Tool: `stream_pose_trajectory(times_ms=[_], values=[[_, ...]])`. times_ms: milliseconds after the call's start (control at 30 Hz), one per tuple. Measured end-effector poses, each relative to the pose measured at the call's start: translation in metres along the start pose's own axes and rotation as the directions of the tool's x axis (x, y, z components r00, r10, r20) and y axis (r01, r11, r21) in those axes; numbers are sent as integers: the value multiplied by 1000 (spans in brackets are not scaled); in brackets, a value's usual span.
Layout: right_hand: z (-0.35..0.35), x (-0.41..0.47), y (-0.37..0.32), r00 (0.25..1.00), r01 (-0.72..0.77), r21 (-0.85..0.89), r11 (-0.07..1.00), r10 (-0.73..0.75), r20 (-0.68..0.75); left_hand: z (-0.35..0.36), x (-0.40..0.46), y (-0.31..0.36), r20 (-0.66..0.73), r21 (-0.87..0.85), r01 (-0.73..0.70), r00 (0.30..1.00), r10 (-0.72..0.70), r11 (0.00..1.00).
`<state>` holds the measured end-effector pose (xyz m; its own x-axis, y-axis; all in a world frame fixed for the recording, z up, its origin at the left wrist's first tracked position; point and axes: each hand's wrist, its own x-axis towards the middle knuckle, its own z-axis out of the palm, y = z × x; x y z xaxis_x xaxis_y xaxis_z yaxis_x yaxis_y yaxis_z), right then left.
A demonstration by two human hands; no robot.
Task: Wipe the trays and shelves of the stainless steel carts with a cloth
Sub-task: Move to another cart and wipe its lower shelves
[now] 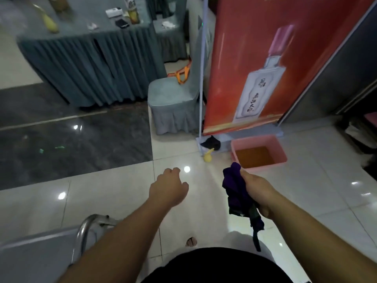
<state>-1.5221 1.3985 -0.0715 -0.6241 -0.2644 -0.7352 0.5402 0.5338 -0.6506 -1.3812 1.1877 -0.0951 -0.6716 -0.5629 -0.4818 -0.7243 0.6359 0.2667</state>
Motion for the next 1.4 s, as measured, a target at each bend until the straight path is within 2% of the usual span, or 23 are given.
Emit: stream_pose_trajectory(times_ms=[167,333,400,533,667,867,1233,1300,1400], values=[[33,59,-83,999,-31,-40,999,32,24,-39,66,-10,-18,-74,64,998,-66,995],[69,140,-170,993,-8,-186,982,30,115,-82,145,-26,-77,-159,193,975,-207,968],[80,175,-209,977,27,-199,980,17,214,-102,173,-32,-96,-206,265,953,-289,942],[129,201,-296,911,25,-291,956,98,400,-136,207,-40,-113,-303,389,892,-439,870],[192,228,-352,906,118,-478,870,103,411,-158,220,-65,-98,-411,504,804,-587,760],[315,257,-386,816,269,-615,741,164,554,-183,236,-130,-47,-512,620,671,-740,595],[558,238,-420,737,538,-675,505,106,667,-259,246,-321,-52,-530,689,556,-829,495],[597,231,-426,724,559,-674,483,112,681,-268,243,-352,-47,-550,698,523,-851,459],[654,224,-429,689,634,-682,364,135,712,-271,232,-390,-12,-595,709,463,-886,378]])
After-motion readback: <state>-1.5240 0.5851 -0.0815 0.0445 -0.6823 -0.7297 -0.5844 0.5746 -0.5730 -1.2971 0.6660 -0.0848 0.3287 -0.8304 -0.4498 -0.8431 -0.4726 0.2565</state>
